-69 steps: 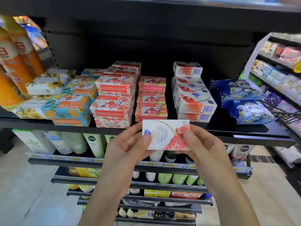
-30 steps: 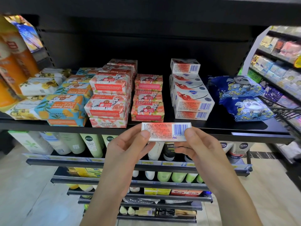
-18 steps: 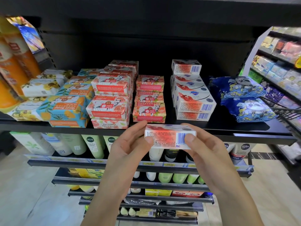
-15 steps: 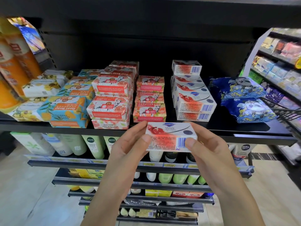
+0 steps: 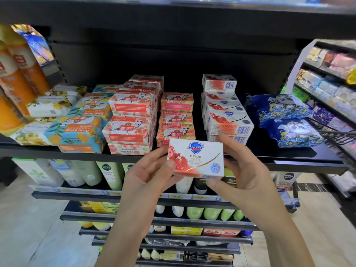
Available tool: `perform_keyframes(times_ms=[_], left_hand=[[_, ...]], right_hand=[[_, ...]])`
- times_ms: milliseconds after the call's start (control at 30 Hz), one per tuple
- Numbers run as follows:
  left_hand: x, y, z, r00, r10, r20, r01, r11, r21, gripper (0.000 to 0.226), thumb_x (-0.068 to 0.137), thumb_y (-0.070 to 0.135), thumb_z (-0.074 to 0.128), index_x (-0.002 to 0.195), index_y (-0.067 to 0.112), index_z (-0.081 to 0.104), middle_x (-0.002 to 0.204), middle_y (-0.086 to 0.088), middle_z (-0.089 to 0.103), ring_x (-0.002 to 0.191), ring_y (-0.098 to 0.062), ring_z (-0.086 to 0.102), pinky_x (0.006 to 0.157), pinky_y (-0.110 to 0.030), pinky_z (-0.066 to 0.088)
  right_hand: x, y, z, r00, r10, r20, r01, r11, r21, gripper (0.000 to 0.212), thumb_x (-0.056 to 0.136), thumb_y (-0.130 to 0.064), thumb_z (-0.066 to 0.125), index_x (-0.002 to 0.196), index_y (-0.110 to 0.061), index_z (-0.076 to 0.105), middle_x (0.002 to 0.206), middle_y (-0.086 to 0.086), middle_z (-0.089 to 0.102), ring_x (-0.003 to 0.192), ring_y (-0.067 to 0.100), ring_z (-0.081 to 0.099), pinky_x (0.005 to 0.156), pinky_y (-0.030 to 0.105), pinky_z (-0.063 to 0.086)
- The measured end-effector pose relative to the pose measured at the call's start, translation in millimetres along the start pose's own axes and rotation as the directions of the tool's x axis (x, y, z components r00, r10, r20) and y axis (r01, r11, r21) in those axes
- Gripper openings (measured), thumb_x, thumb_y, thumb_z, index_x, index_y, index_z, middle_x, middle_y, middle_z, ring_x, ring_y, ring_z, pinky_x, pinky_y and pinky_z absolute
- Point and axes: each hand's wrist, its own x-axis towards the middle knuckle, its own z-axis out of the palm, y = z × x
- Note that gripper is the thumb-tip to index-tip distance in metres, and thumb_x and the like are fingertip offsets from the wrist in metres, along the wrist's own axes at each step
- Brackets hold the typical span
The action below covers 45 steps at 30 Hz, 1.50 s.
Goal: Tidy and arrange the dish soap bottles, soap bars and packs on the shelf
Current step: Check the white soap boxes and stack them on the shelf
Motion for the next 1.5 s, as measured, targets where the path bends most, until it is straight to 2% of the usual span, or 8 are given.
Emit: perform_keyframes(times_ms=[167,400,600,733,833,1000,1233,1500], left_hand=[[6.2,11.4,1.0,0.997,0.069,-0.025,-0.069,0.998,0.003,0.051,0.077,0.024,0.071,0.127,0.016,0.065,0.113,-0.002,0.078,0.107,-0.02,0.074,0.089,-0.036,0.061],[19.8,37.0,-1.9,0.972,0.234,0.006,-0.23,0.952,0.202,0.041,0.081,0.032,0.072,0.122,0.029,0.068,0.112,0.008,0.077,0.106,-0.012,0.073,0.088,-0.026,0.06],[38.4,55.1,-23.8,0.849,0.511,0.135,-0.4,0.452,0.797,0.051,0.086,0.058,0.062,0.128,0.029,0.068,0.123,0.018,0.067,0.119,0.0,0.058,0.102,-0.027,0.048],[58.2,43.4,-44.2,0.836,0.496,0.234,-0.388,0.234,0.891,0.055,0.089,0.058,0.062,0.128,0.02,0.07,0.13,0.008,0.066,0.125,-0.012,0.057,0.112,-0.044,0.044],[69.0,27.0,-54.4,0.817,0.522,0.245,-0.374,0.156,0.914,0.046,0.09,0.045,0.069,0.125,0.016,0.071,0.13,0.004,0.068,0.125,-0.015,0.056,0.115,-0.03,0.031],[74.2,19.2,-58.4,0.772,0.579,0.263,-0.399,0.119,0.909,0.037,0.087,0.021,0.08,0.123,0.014,0.073,0.127,0.002,0.069,0.122,-0.018,0.057,0.113,-0.015,0.021],[73.8,20.0,-58.5,0.775,0.574,0.264,-0.433,0.178,0.883,0.039,0.09,0.034,0.067,0.123,0.014,0.073,0.126,0.003,0.069,0.121,-0.016,0.057,0.114,-0.01,0.019],[73.6,18.5,-57.7,0.766,0.592,0.253,-0.445,0.203,0.872,0.037,0.088,0.03,0.072,0.122,0.014,0.074,0.126,0.004,0.069,0.122,-0.011,0.054,0.115,-0.01,0.021]], right_hand=[[15.3,-18.0,0.2,0.977,-0.206,0.053,0.204,0.84,-0.502,0.079,0.073,-0.046,0.083,0.143,-0.046,0.046,0.144,-0.028,0.044,0.141,0.001,0.04,0.113,0.015,0.032],[53.8,-42.4,2.2,0.959,-0.245,0.139,0.277,0.726,-0.63,0.07,0.076,-0.032,0.088,0.139,-0.022,0.061,0.13,-0.011,0.056,0.123,0.006,0.053,0.103,0.019,0.043],[92.8,-64.0,5.9,0.978,-0.178,0.105,0.203,0.733,-0.65,0.065,0.078,-0.031,0.087,0.137,-0.021,0.062,0.127,-0.008,0.056,0.114,0.001,0.051,0.095,0.012,0.041],[133.6,-56.2,10.2,0.993,-0.048,0.108,0.116,0.576,-0.809,0.063,0.082,-0.035,0.084,0.137,-0.018,0.061,0.129,0.003,0.056,0.118,0.018,0.052,0.081,0.019,0.037],[156.5,-46.4,17.9,0.994,0.025,0.111,0.081,0.527,-0.846,0.054,0.084,-0.032,0.081,0.131,-0.01,0.063,0.127,0.01,0.056,0.118,0.027,0.056,0.078,0.024,0.043],[176.5,-32.9,29.4,0.991,0.088,0.102,0.04,0.525,-0.85,0.056,0.085,-0.028,0.083,0.129,-0.002,0.062,0.133,0.013,0.055,0.111,0.023,0.058,0.091,0.031,0.049],[183.7,-31.5,11.5,0.998,0.027,0.061,0.033,0.594,-0.804,0.07,0.084,-0.048,0.079,0.141,-0.016,0.056,0.145,0.006,0.051,0.133,0.025,0.05,0.103,0.032,0.042],[243.3,-7.6,-73.6,0.97,0.186,-0.154,-0.233,0.559,-0.796,0.06,0.078,-0.042,0.087,0.124,-0.012,0.065,0.126,0.013,0.065,0.112,0.028,0.063,0.088,0.028,0.046]])
